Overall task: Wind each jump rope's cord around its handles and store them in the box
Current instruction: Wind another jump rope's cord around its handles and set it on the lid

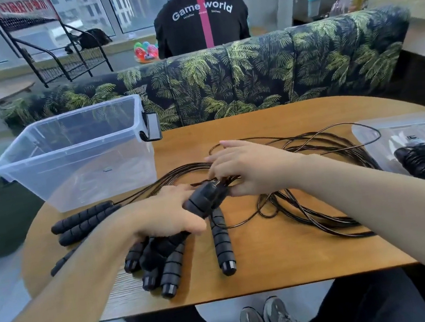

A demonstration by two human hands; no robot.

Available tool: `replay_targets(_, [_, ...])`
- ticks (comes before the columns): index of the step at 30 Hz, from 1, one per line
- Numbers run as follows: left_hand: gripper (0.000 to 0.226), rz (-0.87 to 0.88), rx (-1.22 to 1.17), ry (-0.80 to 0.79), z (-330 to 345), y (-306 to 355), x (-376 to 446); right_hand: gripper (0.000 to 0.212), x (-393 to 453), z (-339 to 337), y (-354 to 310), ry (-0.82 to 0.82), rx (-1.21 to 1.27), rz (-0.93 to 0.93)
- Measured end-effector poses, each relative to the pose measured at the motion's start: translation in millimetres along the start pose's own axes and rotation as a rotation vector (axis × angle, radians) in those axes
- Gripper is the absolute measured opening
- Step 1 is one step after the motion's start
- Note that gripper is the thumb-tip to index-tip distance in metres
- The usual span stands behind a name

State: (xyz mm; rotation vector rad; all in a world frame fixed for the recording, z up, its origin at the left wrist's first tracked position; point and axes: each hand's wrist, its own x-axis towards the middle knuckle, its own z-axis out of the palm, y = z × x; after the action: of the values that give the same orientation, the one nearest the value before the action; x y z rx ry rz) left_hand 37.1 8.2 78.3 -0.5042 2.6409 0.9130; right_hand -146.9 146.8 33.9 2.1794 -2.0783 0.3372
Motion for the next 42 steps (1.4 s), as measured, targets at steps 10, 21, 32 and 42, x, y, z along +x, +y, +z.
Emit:
replay_targets(10, [0.026,-0.02,-0.112,0.25,2.1,-25.9,-15.1,0.027,-6.5,-19.6,-17.0,0.007,0.437,0.299])
replay_targets(21, [0.024,-0.04,-0.299,0.275,-8.2,-47.9,-44.1,0.023,21.2,-34.0,-39.6,-0.098,0.55,0.401])
replay_targets(32, [0.031,-0.03,-0.876,-0.013,3.0,-58.4,-64.7,0.026,50.2,-33.3,-68.0,0.126,0.45,0.435])
replay_targets(42, [0.056,0.087,-1.089,-0.115,17.3,-81.6,-66.7,0.028,42.9,-35.0,-60.8,-0.051,0.413,0.536])
